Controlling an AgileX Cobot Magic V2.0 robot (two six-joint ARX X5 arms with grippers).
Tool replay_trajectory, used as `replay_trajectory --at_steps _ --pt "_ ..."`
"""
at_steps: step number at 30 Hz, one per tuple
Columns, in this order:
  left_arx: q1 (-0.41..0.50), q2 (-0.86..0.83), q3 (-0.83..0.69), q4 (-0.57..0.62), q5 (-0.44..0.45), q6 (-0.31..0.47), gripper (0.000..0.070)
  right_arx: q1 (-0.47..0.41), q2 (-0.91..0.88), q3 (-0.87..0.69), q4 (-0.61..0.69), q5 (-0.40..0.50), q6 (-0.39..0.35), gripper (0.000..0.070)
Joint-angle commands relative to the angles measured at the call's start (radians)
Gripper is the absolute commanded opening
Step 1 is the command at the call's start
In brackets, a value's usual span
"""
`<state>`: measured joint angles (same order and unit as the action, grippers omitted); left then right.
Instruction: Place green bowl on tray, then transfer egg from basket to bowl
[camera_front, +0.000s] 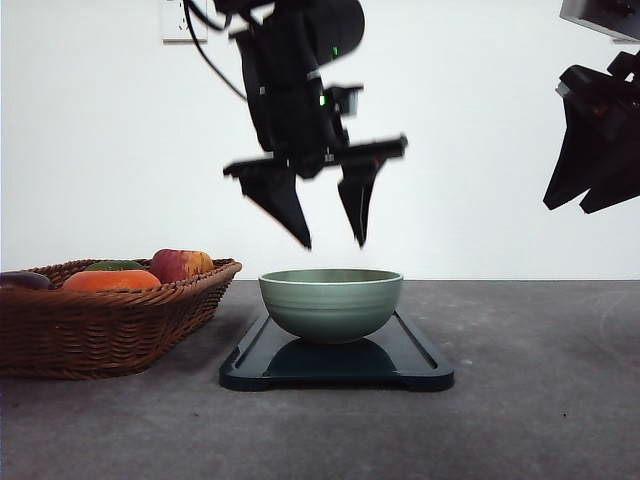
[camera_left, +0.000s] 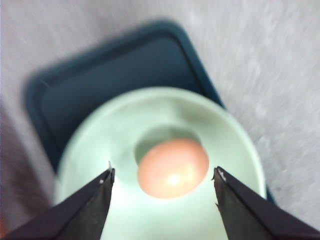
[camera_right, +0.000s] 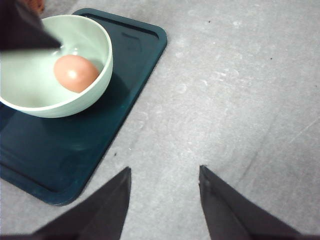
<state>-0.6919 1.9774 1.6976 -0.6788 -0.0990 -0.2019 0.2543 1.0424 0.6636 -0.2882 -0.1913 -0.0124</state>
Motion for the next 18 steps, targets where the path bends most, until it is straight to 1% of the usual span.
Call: replay_trajectory --at_steps 1,4,7,16,18 --pt "-0.005 -0.031 0.019 -0.019 0.000 0.049 0.0399 0.003 0.008 0.004 0.003 -0.004 -0.011 0.0267" --pt "-0.005 -0.101 -0.006 -0.047 -0.005 0.071 0.0396 0.003 0.008 0.004 0.003 -0.004 -0.011 0.0267" --pt "-0.005 -0.188 -0.081 -0.034 -0.006 0.071 0.0396 0.003 0.008 0.004 0.003 -0.004 -0.011 0.0267" --pt "0.006 -0.552 -0.469 0.130 -0.006 0.059 0.0396 0.003 0.008 0.004 -0.005 -0.005 -0.009 0.0267" --pt "0.016 -0.637 -0.554 0.160 -0.006 0.059 0.0396 0.003 0.008 0.004 -0.005 -0.019 -0.009 0.0267"
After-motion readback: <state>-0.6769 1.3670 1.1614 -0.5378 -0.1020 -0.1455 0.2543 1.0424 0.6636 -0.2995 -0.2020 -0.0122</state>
